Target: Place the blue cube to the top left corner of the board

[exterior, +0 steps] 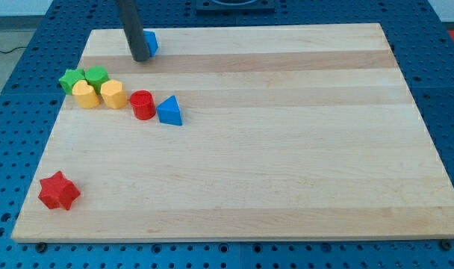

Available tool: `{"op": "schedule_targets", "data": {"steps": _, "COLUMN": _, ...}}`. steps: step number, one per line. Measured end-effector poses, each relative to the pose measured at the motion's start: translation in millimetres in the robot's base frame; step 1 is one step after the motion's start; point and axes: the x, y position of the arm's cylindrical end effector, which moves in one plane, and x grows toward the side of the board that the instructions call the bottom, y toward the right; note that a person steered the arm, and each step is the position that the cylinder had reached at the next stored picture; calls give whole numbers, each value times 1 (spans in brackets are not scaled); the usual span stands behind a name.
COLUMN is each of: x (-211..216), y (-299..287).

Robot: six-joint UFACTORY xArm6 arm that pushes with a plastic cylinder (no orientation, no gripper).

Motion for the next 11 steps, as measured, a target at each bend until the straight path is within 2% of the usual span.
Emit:
{"op": "schedule_targets", "data": {"steps": 1, "x": -1, "y": 55}}
{"op": "schedule_targets", "data": {"steps": 2, "x": -31, "y": 64}}
{"op": "schedule_targets", "data": {"steps": 3, "x": -60, "y": 27}}
{"op": "schedule_targets", "data": {"steps": 4, "x": -68, "y": -25}}
{"op": "schedule_targets", "data": {"steps": 5, "x": -68, "y": -8}}
{"op": "schedule_targets", "data": {"steps": 6, "x": -49, "y": 51}}
{"op": "schedule_targets", "data": {"steps": 7, "x": -32, "y": 52}}
{"op": "schedule_targets", "data": {"steps": 8, "x": -32, "y": -9}}
{"op": "schedule_targets", "data": {"steps": 9, "x": -29, "y": -47}}
{"op": "schedule_targets", "data": {"steps": 10, "x": 1, "y": -36}}
{"op": "schedule_targets", "data": {"steps": 11, "x": 8, "y": -48}}
